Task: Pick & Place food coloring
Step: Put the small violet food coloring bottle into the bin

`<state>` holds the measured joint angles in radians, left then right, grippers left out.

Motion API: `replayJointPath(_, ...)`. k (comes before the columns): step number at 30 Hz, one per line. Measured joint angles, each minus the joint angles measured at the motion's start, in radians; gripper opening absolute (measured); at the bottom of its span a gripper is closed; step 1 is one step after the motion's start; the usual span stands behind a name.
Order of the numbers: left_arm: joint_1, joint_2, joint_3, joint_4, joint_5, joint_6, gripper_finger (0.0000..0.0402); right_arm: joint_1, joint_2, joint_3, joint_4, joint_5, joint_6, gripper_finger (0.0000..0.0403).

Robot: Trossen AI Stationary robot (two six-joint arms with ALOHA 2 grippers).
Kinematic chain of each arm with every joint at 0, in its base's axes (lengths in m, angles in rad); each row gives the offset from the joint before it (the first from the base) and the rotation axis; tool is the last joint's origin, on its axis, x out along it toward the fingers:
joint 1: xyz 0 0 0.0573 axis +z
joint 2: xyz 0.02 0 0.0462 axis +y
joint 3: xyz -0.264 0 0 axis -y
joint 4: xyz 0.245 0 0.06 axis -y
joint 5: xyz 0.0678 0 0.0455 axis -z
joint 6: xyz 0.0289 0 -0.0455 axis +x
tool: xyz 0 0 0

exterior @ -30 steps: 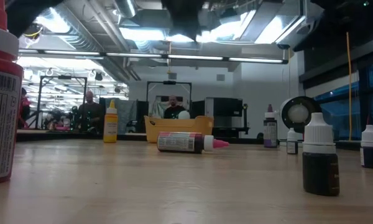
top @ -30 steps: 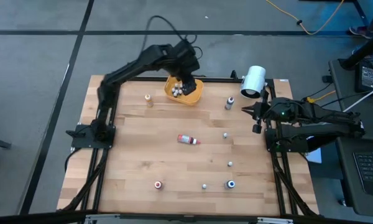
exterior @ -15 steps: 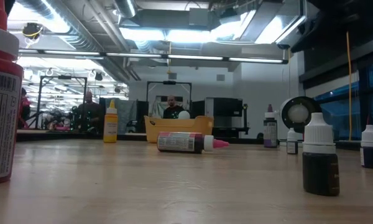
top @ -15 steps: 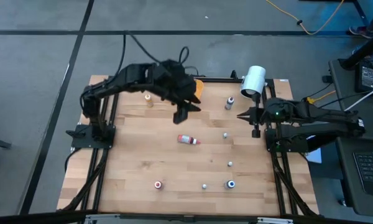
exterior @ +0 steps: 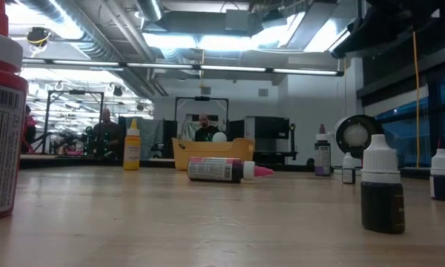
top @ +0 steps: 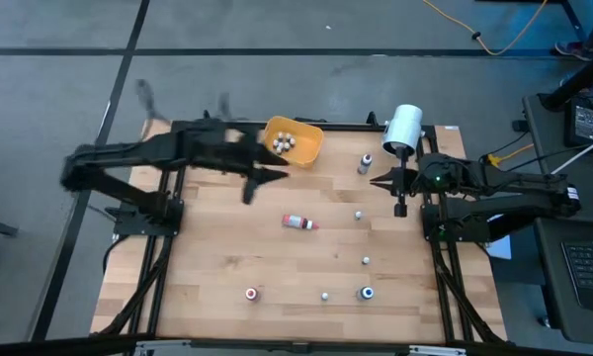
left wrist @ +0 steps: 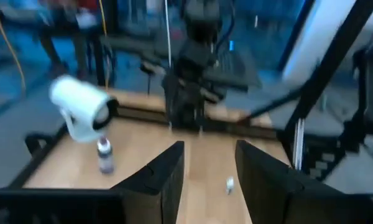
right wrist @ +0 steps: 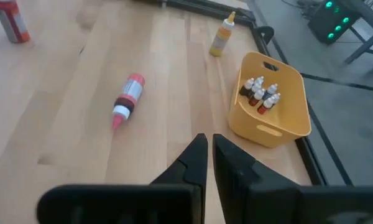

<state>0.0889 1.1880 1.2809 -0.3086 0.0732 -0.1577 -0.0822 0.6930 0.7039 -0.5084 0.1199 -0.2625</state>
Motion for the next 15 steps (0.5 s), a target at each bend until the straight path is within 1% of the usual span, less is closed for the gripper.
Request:
replayJointPath(3,0.019,-0.156,-0.166,0.094,-0.041,0.009,0.0138,0.0,0.001,0.02,-0.004,-0.037,0.023,0.003)
replayJointPath(7,0.028,-0.306,-0.311,0.146,-0.166,0.01,0.0139,0.0,0.038,0.079,-0.066,-0.114,0.045,0.003)
replayJointPath(11,0.027,-0.389,-0.396,0.188,-0.23,0.004,0.0139,0.0,0.131,0.152,-0.195,-0.125,0.088,0.0031)
replayJointPath(13,0.028,-0.41,-0.417,0.178,-0.24,-0.002,0.0139,0.0,0.189,0.184,-0.232,-0.138,0.116,0.0036)
replayJointPath(15,0.027,-0.423,-0.441,0.172,-0.24,0.01,0.0139,0.0,0.24,0.203,-0.238,-0.15,0.147,0.005)
